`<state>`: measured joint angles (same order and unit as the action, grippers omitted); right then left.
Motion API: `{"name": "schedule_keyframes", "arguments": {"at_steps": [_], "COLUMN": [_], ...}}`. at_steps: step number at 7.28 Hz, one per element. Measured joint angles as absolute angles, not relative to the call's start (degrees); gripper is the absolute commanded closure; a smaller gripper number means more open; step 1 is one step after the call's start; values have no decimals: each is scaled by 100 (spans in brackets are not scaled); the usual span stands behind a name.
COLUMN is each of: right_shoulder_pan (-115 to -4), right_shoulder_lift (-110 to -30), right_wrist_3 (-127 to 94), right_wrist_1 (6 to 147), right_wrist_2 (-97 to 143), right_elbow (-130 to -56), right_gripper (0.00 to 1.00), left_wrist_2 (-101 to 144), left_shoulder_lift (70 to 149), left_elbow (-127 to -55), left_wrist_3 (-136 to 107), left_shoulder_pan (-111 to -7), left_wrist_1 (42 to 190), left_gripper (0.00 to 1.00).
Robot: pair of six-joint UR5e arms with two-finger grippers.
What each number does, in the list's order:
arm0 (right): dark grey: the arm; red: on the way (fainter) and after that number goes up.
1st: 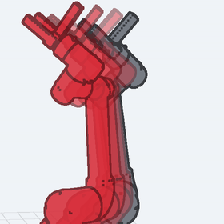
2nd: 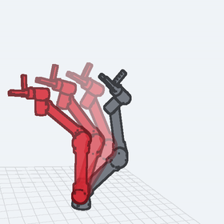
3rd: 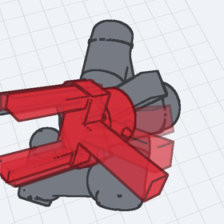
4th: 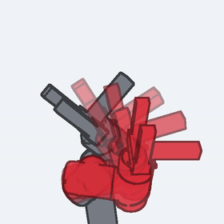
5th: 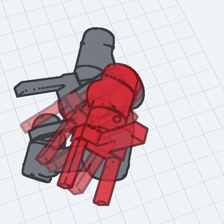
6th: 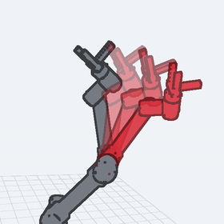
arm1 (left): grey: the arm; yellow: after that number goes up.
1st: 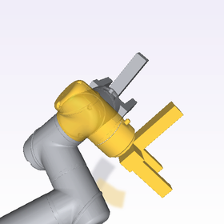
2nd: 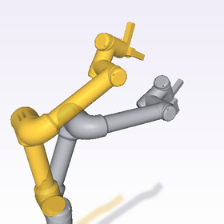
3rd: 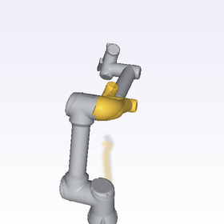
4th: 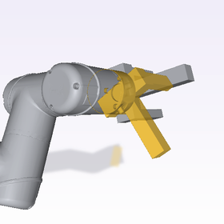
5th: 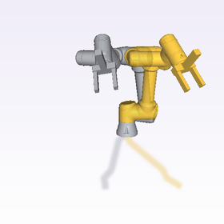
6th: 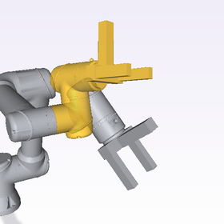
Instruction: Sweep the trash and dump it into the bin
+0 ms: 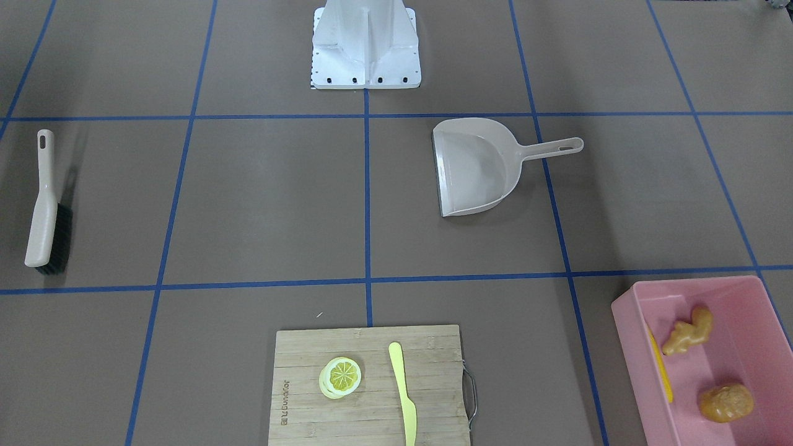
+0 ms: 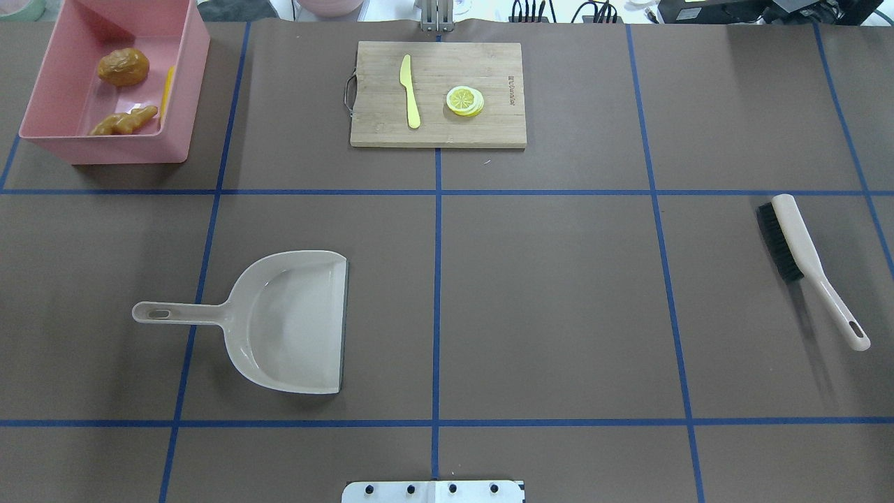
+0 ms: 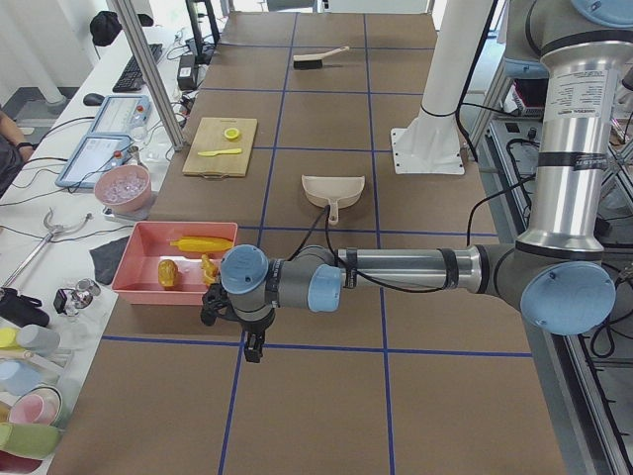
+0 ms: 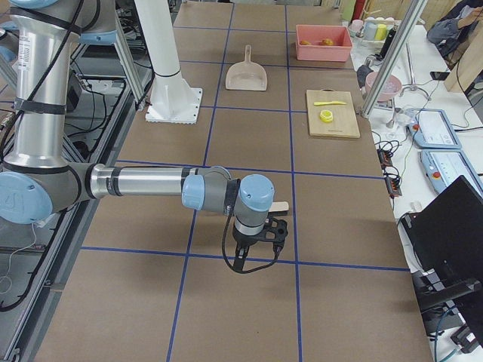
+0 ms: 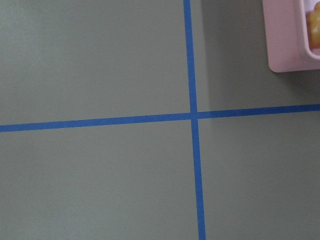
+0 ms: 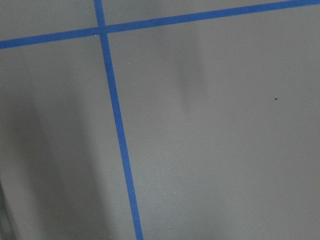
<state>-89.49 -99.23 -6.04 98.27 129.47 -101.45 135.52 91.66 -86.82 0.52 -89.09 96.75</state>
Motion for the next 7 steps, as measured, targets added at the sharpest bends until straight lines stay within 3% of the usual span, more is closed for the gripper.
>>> {"name": "schedule_keyframes", "arguments": {"at_steps": [7], "right_shoulder_pan": [-8939], "right_shoulder_lift": [-9923], "right_wrist_3": [-584], "right_wrist_1": [9729], "right_wrist_2": [12941], "right_elbow": [-10137], "right_gripper": [0], "left_wrist_2": [13562], "left_shoulder_lift": [8669], "left_elbow": [-9208], "left_wrist_3": [385], "left_shoulder_pan": [-8923], "left_wrist_1": [9653], "left_gripper": [2]}}
